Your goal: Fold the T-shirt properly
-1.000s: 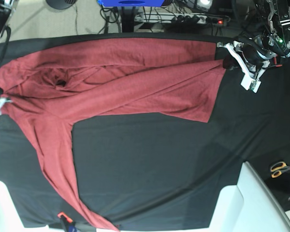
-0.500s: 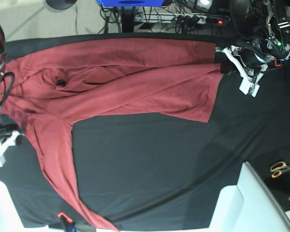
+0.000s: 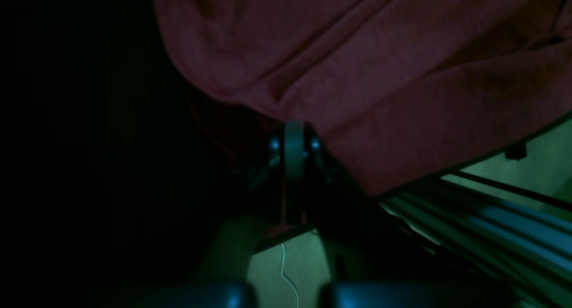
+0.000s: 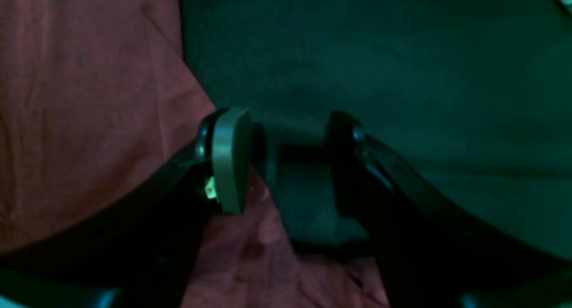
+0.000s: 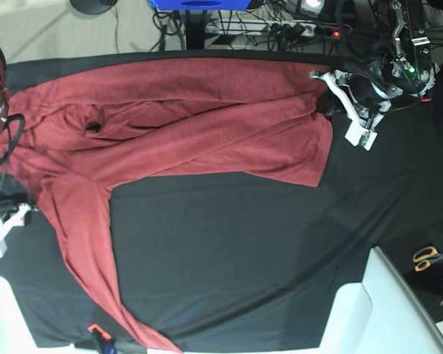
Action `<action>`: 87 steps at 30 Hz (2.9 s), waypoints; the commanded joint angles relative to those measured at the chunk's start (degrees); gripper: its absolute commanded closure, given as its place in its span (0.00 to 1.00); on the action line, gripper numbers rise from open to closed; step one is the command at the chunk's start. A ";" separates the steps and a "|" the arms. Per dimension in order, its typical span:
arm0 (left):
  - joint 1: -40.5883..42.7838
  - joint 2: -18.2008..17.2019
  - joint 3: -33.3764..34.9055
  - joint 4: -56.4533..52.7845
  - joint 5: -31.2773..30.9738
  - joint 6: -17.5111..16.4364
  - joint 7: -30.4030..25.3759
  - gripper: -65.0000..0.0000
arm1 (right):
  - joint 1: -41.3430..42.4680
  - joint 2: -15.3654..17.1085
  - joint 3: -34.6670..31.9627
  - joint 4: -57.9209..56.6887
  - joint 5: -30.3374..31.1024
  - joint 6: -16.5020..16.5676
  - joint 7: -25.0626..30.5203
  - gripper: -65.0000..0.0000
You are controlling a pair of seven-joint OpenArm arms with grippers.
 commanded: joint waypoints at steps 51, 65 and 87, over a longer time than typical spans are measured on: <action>-1.41 -1.33 -16.92 5.83 -1.18 -0.49 -0.30 0.14 | -23.90 -12.95 0.14 50.57 0.46 3.65 -18.36 1.00; -1.85 -1.86 -16.57 5.39 -1.18 -0.49 -0.30 0.14 | -41.83 -23.67 0.06 73.43 0.37 6.90 -23.11 1.00; -1.76 -1.69 -16.84 5.31 -1.18 -0.49 -0.30 0.14 | -47.72 -23.14 0.50 72.99 0.28 6.90 -23.11 1.00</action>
